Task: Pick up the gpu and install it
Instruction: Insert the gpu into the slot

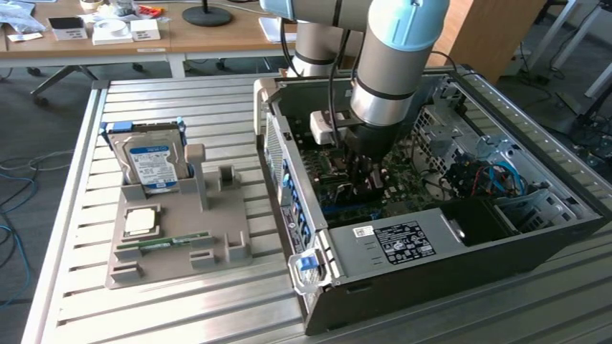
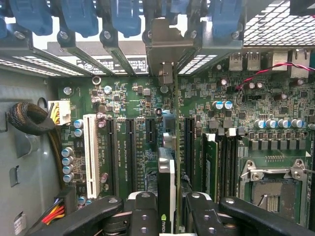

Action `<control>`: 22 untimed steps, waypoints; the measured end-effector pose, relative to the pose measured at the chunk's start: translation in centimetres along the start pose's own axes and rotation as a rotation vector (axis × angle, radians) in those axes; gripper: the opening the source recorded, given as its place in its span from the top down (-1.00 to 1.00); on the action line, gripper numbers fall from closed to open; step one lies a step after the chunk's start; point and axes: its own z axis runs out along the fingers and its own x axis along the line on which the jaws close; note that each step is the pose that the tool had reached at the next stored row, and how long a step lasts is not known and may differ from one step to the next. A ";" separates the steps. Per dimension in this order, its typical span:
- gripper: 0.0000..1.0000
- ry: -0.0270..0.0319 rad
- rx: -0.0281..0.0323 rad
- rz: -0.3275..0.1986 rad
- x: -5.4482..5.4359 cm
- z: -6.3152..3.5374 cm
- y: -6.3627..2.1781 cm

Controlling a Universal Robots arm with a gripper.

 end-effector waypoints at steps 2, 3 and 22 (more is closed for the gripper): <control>0.47 0.0000 0.0000 0.000 0.0 0.00 0.00; 0.47 0.0000 0.0000 0.000 0.0 0.00 0.00; 0.47 0.0000 0.0000 0.000 0.0 0.00 0.00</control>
